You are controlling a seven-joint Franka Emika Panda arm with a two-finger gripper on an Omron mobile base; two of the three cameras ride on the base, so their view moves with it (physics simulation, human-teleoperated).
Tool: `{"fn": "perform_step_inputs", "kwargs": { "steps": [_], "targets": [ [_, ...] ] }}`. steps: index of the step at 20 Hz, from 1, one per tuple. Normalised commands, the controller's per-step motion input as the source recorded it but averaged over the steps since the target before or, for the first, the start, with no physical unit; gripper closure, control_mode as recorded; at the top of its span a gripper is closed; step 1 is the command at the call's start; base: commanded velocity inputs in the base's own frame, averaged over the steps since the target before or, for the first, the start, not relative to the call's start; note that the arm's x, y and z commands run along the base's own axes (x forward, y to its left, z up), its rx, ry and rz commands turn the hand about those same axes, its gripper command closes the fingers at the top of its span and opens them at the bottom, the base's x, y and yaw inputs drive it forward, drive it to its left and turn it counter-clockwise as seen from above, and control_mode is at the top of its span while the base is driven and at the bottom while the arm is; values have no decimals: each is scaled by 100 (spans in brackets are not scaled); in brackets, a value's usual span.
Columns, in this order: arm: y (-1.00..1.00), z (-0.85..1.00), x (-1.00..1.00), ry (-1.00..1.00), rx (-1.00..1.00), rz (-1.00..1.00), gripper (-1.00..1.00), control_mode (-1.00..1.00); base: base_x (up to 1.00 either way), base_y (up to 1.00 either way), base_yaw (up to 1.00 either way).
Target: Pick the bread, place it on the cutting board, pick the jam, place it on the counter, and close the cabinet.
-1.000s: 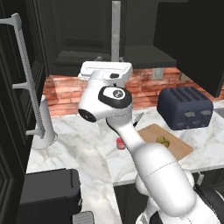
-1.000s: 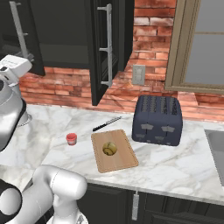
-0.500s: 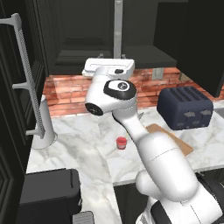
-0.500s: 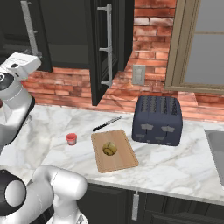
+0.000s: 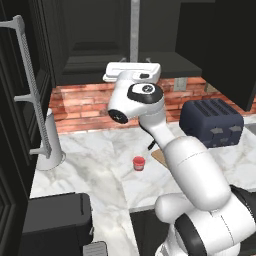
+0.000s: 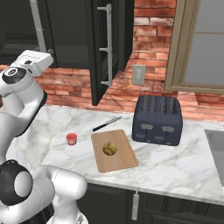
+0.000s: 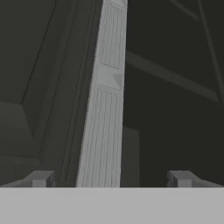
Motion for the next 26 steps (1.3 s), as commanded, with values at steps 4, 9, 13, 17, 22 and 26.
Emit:
{"fn": "perform_step_inputs", "kwargs": {
  "steps": [4, 9, 13, 17, 22, 26],
  "targets": [
    [-32, 0, 31, 0, 0, 0, -100, -100, 0, 0, 0],
    [-21, 0, 37, 0, 0, 0, -100, -100, 0, 0, 0],
    [-9, -5, 36, 0, 0, 0, -100, -100, 0, 0, 0],
    [-3, -7, 33, 0, 0, 1, -100, -100, 0, 0, 0],
    [-3, -7, 36, 0, 0, 0, -100, -100, 0, 0, 0],
    [-3, -5, 24, 0, 0, 1, -100, -100, 0, 0, 0]
  ]
}}
